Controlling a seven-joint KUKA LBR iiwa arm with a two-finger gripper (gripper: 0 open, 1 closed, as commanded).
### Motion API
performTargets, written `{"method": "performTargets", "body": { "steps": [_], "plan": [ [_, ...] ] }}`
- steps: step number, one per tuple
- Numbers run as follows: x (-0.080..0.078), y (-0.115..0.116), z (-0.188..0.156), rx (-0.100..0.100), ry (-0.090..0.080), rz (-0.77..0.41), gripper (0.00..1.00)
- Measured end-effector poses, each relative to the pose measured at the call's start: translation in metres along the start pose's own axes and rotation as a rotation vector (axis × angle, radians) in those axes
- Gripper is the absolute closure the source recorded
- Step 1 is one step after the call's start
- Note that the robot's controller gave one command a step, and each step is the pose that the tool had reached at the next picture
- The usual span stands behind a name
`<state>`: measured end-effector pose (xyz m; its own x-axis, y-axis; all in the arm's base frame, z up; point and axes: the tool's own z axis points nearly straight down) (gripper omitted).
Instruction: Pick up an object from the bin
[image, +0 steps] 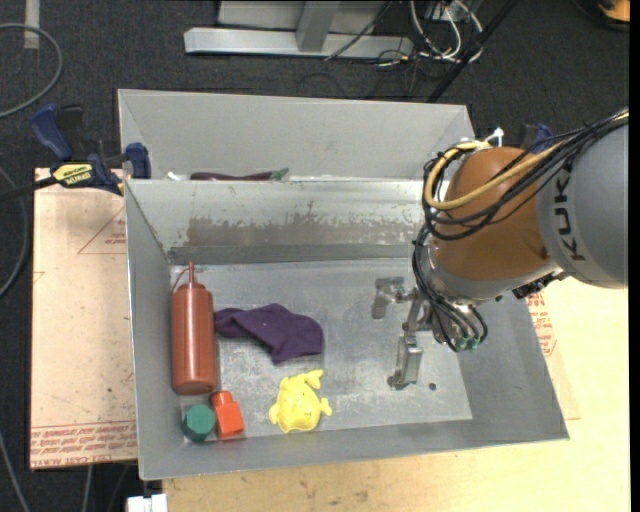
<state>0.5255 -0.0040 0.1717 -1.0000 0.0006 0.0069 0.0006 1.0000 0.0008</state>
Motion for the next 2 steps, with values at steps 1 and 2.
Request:
{"method": "performTargets", "body": {
  "steps": [1, 2],
  "plan": [
    [-0.001, 0.0, -0.004, 0.0, -0.008, 0.0, 0.0],
    [-0.031, 0.022, 0.028, 0.002, -0.016, -0.046, 0.0]
  ]
}}
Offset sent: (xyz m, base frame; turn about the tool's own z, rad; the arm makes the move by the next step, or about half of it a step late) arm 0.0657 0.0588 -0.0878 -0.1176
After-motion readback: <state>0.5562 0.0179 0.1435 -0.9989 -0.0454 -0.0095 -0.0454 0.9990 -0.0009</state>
